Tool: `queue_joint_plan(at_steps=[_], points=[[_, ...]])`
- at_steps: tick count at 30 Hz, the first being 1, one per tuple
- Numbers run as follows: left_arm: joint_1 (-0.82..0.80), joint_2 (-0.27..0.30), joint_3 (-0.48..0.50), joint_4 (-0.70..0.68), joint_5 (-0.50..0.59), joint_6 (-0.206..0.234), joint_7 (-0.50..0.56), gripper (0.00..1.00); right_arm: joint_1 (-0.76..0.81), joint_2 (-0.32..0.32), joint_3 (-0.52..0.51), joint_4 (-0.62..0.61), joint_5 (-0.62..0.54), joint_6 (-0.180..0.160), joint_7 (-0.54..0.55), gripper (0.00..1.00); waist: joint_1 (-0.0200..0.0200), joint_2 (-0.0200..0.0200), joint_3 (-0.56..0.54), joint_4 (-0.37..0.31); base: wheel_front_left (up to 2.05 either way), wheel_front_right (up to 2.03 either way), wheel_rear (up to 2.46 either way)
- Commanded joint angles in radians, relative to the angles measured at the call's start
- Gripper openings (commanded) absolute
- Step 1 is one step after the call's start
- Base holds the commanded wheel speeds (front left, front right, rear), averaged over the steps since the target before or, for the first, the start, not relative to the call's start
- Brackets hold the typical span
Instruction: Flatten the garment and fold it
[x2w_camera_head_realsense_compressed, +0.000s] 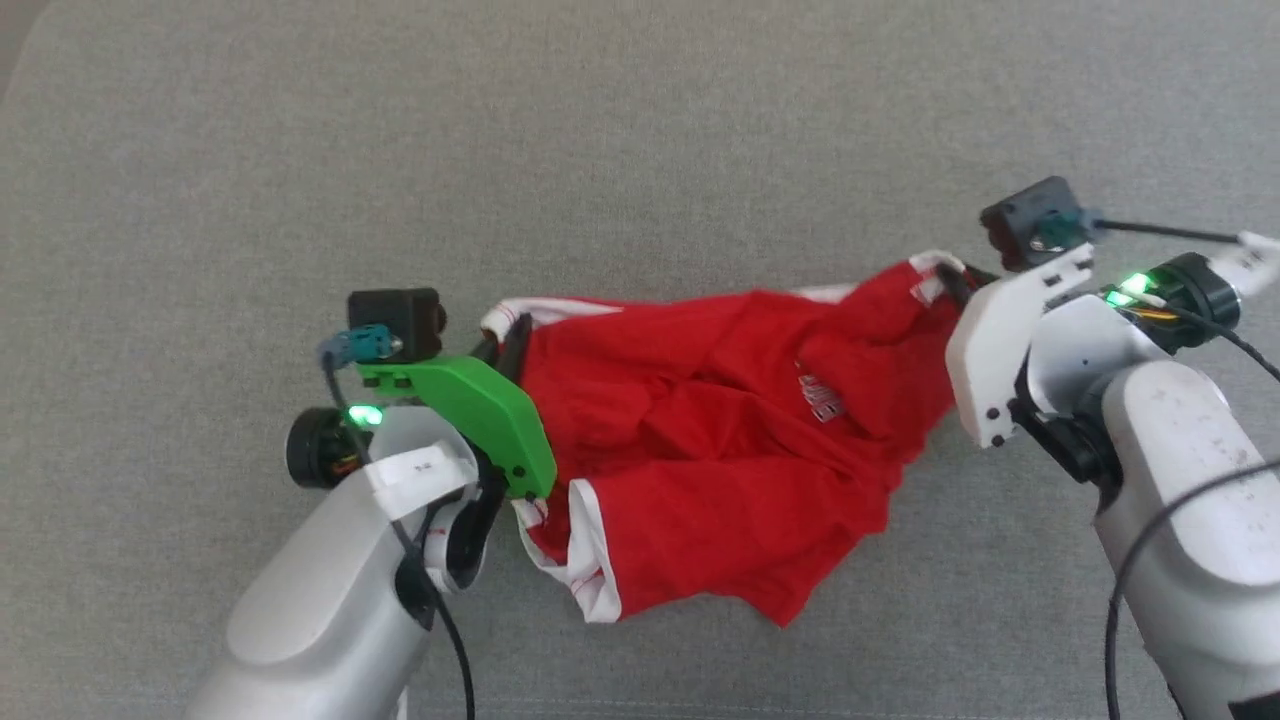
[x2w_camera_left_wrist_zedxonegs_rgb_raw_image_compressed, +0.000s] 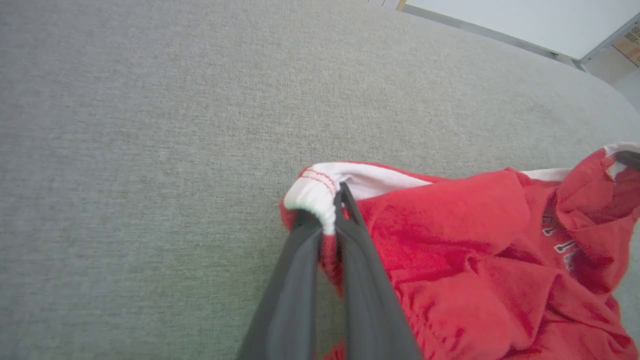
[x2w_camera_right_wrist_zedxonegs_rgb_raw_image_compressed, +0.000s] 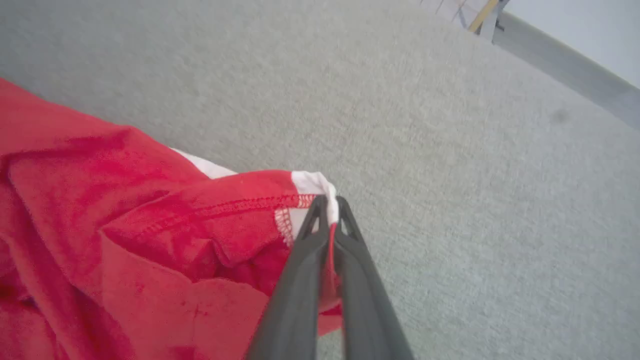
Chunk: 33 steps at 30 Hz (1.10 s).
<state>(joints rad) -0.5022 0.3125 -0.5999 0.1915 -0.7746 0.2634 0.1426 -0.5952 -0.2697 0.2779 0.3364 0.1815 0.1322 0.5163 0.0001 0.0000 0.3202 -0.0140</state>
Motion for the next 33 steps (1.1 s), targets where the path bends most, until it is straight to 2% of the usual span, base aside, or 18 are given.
queue_joint_plan(at_steps=[1, 7, 13, 17, 22, 26, 33], points=[[0.000, 0.006, 0.020, -0.014, -0.008, -0.014, -0.030, 0.00, 0.034, 0.005, -0.021, -0.037, -0.001, -0.002, -0.051, 0.00, -0.0001, 0.0000, -0.043, -0.009, 0.00, 0.00, 0.00], [-0.010, 0.027, 0.086, -0.093, -0.066, -0.081, -0.085, 0.00, 0.144, 0.030, -0.084, -0.198, 0.003, -0.002, -0.164, 0.00, -0.0001, 0.0000, -0.105, -0.035, 0.00, 0.00, 0.00], [-0.075, 0.068, 0.124, -0.186, -0.130, -0.142, -0.027, 0.00, 0.156, 0.037, -0.114, -0.328, 0.005, -0.002, -0.183, 0.00, -0.0001, 0.0000, -0.138, -0.064, 0.00, 0.00, 0.00], [-0.162, 0.077, 0.153, -0.220, -0.175, -0.162, 0.029, 0.00, 0.093, 0.025, -0.128, -0.367, 0.009, -0.002, -0.158, 0.00, -0.0001, 0.0000, -0.133, -0.078, 0.00, 0.00, 0.00], [-0.299, 0.077, 0.196, -0.191, -0.198, -0.167, 0.058, 0.00, -0.035, -0.009, -0.109, -0.357, 0.006, -0.002, -0.135, 0.00, -0.0001, 0.0000, -0.098, -0.094, 0.00, 0.00, 0.00], [-0.420, 0.066, 0.237, -0.148, -0.201, -0.154, 0.054, 0.00, -0.168, -0.009, -0.100, -0.316, 0.019, -0.002, -0.121, 0.00, -0.0001, 0.0000, -0.041, -0.107, 0.00, 0.00, 0.00], [-0.680, 0.048, 0.309, -0.031, -0.166, -0.135, -0.013, 0.00, -0.463, 0.009, -0.110, -0.194, -0.009, -0.002, -0.155, 0.00, -0.0001, 0.0000, 0.102, -0.129, 0.00, 0.00, 0.00]])
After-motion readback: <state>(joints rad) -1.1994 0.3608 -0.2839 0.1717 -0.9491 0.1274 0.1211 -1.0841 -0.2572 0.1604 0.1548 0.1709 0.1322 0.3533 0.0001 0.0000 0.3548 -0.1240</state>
